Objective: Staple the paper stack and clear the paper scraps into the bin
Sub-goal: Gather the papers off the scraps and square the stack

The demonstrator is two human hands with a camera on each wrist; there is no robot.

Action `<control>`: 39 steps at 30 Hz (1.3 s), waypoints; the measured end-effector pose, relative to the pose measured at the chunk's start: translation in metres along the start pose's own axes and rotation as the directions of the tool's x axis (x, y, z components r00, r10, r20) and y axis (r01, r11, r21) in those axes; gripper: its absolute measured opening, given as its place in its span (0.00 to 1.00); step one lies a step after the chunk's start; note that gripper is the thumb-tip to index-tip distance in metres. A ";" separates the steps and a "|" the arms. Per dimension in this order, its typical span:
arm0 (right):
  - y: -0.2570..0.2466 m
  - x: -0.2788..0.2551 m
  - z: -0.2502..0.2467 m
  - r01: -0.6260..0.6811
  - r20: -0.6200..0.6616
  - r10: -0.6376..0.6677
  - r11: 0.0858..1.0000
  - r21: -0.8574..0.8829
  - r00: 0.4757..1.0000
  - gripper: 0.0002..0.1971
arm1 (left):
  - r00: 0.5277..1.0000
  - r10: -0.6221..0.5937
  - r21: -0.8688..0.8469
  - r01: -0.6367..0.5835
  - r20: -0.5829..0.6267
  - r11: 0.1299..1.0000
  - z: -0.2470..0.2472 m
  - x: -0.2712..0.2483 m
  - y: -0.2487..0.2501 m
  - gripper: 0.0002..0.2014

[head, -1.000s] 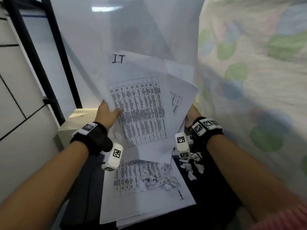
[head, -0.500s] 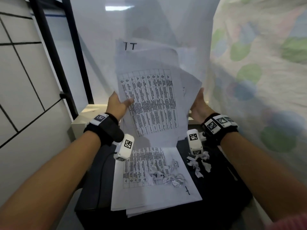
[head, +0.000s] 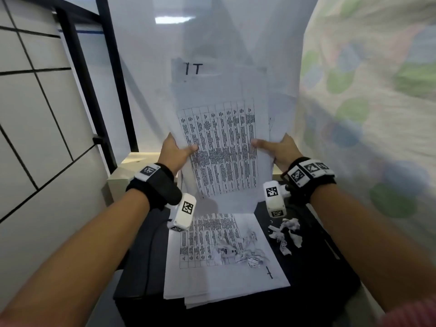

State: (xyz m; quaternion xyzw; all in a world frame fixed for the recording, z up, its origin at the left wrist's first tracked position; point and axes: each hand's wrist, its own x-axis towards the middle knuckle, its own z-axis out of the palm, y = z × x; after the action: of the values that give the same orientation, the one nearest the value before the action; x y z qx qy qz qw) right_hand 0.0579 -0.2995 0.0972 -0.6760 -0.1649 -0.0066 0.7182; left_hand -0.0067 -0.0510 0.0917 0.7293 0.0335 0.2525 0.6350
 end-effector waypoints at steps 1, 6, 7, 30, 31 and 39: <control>0.000 0.001 -0.001 -0.014 0.018 0.014 1.000 -0.007 1.000 0.28 | 1.000 -0.002 -0.001 0.002 0.021 1.000 -0.001 0.001 0.000 0.27; 0.010 -0.010 0.010 -0.103 0.074 0.122 0.970 -0.222 0.990 0.18 | 0.997 -0.030 0.037 0.027 0.072 0.999 0.002 -0.009 -0.010 0.32; 0.013 -0.012 0.014 -0.088 0.061 0.105 0.968 -0.235 0.993 0.20 | 0.998 -0.025 0.022 0.024 0.055 0.999 0.003 -0.011 -0.013 0.32; -0.005 -0.021 0.040 0.073 -0.175 -0.105 0.981 -0.182 0.979 0.24 | 1.000 0.021 0.094 -0.019 -0.015 0.995 0.010 -0.029 0.009 0.23; 0.001 -0.024 0.040 0.040 -0.163 -0.070 0.983 -0.182 0.984 0.26 | 1.000 -0.017 0.100 0.017 0.000 0.995 0.009 -0.032 0.000 0.23; 0.030 -0.022 0.039 -0.094 -0.221 0.033 0.958 -0.272 0.975 0.10 | 0.910 -0.407 0.662 0.254 0.084 0.705 -0.017 -0.035 -0.088 0.18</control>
State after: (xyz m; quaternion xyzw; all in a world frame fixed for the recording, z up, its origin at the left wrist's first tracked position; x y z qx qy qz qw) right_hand 0.0347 -0.2639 0.0641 -0.7712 -0.0620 -0.0797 0.6286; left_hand -0.0204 -0.0316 -0.0016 0.9060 0.1765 0.0235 0.3839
